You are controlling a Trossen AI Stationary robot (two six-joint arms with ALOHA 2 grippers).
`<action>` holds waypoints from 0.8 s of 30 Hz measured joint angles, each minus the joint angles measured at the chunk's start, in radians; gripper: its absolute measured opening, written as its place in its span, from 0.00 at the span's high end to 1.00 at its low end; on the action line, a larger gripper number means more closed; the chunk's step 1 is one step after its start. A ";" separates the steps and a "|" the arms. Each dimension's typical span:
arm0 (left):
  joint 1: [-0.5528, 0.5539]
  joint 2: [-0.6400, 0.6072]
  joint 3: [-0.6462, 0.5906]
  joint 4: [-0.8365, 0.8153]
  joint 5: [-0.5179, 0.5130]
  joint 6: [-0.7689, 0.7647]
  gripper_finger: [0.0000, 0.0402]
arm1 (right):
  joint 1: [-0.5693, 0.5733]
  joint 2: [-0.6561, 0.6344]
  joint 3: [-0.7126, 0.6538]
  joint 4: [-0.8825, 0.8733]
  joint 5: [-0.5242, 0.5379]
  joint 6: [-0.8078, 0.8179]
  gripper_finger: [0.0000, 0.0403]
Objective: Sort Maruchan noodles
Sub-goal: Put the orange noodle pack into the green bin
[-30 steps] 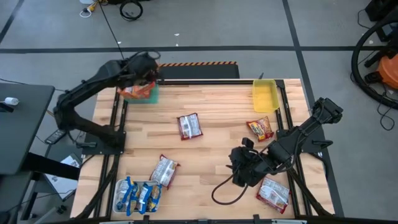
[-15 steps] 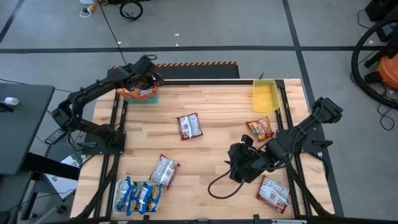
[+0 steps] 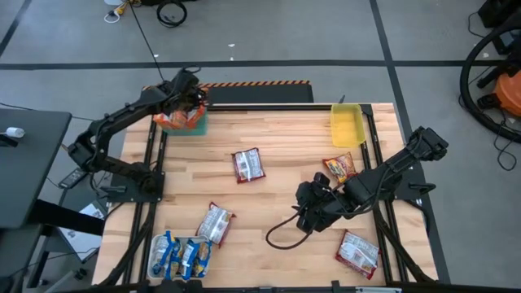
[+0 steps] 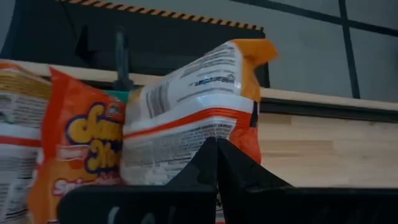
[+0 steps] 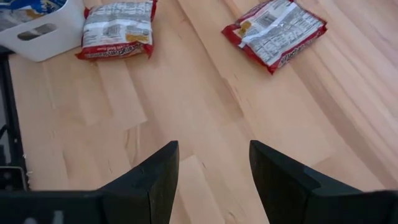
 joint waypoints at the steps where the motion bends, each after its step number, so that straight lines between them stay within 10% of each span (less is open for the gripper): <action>1: 0.007 0.000 -0.004 0.003 0.001 0.000 0.99 | 0.000 0.000 0.000 0.000 -0.009 0.006 0.50; 12: -0.023 0.000 -0.132 0.178 0.062 -0.110 0.99 | -0.007 0.000 0.000 0.008 -0.023 0.048 0.50; 24: 0.014 -0.041 -0.155 -0.005 -0.102 0.065 0.99 | -0.018 0.000 0.000 0.013 -0.016 0.049 0.50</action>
